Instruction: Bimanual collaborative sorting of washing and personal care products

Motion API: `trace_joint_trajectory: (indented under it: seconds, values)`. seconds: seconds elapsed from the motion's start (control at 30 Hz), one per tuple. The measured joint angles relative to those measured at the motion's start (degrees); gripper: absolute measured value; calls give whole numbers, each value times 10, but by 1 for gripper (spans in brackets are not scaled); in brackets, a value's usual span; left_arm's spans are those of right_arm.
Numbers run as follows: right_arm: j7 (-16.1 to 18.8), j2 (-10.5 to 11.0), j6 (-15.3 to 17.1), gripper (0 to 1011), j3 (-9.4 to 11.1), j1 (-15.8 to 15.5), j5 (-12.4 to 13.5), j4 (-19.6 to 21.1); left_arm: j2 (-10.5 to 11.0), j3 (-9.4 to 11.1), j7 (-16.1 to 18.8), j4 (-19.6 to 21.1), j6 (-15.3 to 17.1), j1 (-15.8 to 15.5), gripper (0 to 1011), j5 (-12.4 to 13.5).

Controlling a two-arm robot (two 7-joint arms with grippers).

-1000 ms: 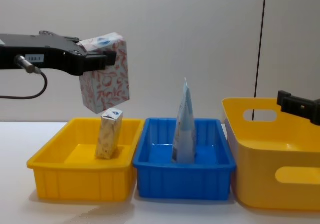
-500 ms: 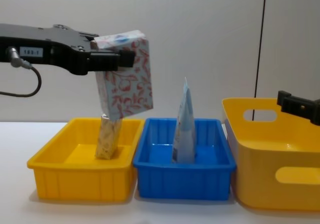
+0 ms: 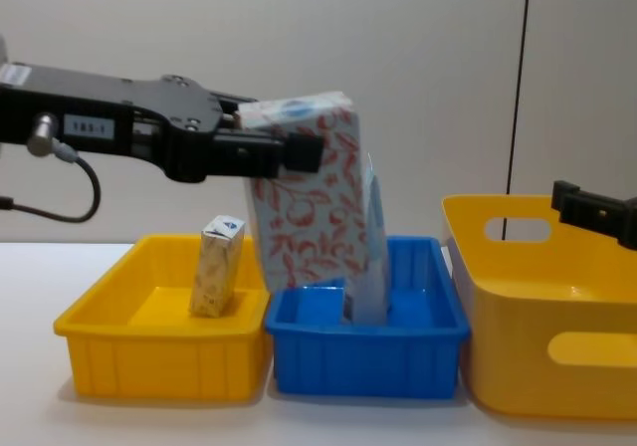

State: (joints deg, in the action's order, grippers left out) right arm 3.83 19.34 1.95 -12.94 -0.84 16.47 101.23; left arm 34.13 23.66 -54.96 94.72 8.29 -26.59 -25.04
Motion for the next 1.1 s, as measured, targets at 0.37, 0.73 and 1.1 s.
trace_joint_trajectory:
  seconds: [0.37,0.73,1.1]
  values:
    - [0,0,0,1000,0,0,0,0,-14,36,-53,-39,-13,-27,383,-11]
    - [0,0,0,1000,0,0,0,0,-24,53,-71,-64,-30,-40,383,-16]
    - [0,0,0,1000,0,0,0,0,-35,67,-78,-88,-46,-51,383,-18]
